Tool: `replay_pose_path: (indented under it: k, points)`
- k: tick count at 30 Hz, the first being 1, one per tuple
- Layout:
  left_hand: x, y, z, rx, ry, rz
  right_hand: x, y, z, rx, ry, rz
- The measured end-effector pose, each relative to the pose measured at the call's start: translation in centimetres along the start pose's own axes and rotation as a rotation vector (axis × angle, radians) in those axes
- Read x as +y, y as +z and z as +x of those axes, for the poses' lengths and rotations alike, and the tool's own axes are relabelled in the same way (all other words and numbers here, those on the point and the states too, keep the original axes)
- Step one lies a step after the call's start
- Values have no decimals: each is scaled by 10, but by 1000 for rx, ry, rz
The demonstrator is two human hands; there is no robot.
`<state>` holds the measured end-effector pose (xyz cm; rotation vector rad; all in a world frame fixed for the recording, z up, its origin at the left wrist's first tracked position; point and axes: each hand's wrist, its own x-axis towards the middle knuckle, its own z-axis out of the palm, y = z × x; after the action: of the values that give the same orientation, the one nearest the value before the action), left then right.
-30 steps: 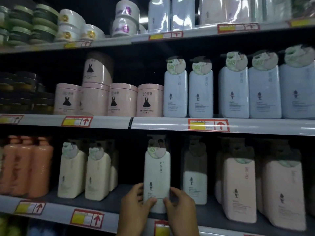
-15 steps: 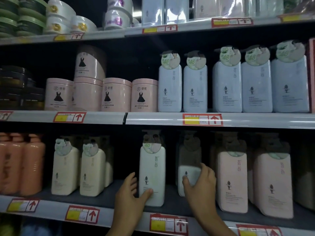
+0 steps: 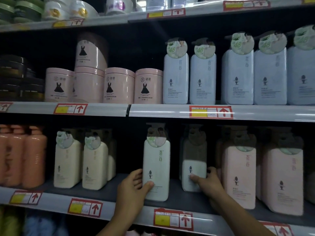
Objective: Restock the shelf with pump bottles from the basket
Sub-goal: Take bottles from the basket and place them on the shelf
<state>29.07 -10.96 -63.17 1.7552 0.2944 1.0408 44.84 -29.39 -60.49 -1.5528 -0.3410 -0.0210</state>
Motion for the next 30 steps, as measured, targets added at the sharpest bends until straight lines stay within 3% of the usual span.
replay_pose_path:
  k: [11,30]
  points:
    - [-4,-3,4,-11,2,-48,-16,-15,-49,-173,-123,-252]
    - [-2,-1,-5,-2,24,6,-5,-19,-74,-60,-283,-399]
